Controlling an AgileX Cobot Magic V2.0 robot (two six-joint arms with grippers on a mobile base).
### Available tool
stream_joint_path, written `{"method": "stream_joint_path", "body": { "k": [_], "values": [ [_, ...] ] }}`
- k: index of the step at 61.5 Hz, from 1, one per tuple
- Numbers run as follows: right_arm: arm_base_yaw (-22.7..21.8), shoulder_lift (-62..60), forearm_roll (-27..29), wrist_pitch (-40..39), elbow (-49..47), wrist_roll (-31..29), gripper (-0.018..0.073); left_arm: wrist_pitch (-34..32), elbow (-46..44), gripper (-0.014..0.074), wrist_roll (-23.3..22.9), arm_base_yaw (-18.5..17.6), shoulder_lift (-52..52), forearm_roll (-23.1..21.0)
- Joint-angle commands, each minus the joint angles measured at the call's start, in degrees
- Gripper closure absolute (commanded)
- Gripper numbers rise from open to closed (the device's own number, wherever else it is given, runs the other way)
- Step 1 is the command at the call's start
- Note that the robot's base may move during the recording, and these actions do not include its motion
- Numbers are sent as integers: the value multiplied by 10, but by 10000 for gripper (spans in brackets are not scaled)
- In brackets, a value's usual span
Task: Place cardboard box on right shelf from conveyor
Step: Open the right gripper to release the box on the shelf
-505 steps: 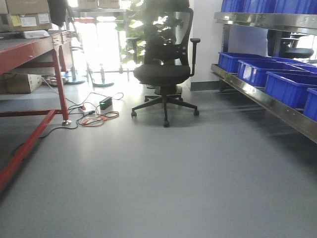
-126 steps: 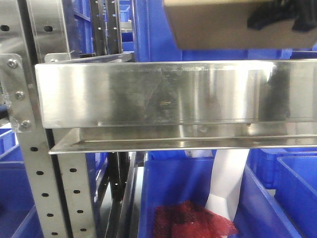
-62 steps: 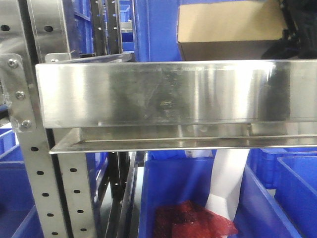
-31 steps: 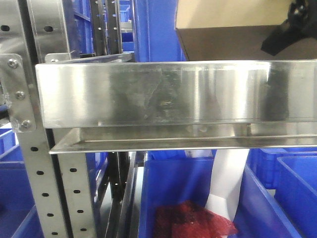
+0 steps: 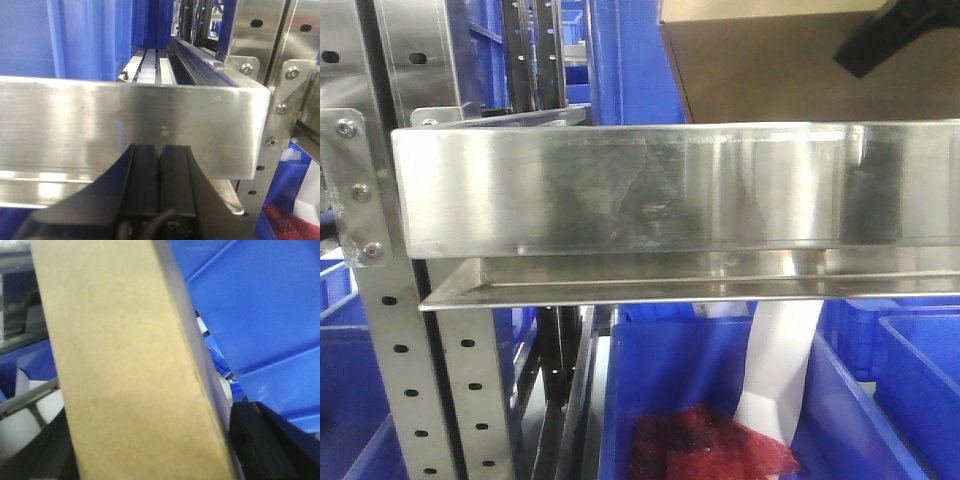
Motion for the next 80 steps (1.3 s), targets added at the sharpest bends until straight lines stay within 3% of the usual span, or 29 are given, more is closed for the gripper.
{"method": "stream_joint_path", "body": {
  "k": [1,13,29,40,50,67,80],
  "values": [
    [-4,-23,18,-23,-21,8,-66,-50,5,713,0,0,-9,-3],
    [-4,-32,4,-47,-21,0,-66,-50,5,712,0,0,-9,-3],
    [-4,-34,-112,-104,-21,-62,-66,-50,5,713,0,0,-9,-3],
    [-2,-38,-154,-115,-21,-81,-66,-50,5,713,0,0,-9,-3],
    [20,-58,-148,-95,-21,-81,-66,-50,5,713,0,0,-9,-3],
    [53,-107,-38,19,-21,-78,-66,-50,5,712,0,0,-9,-3],
    [53,-134,12,27,20,-10,-66,-50,5,712,0,0,-9,-3]
  ]
}}
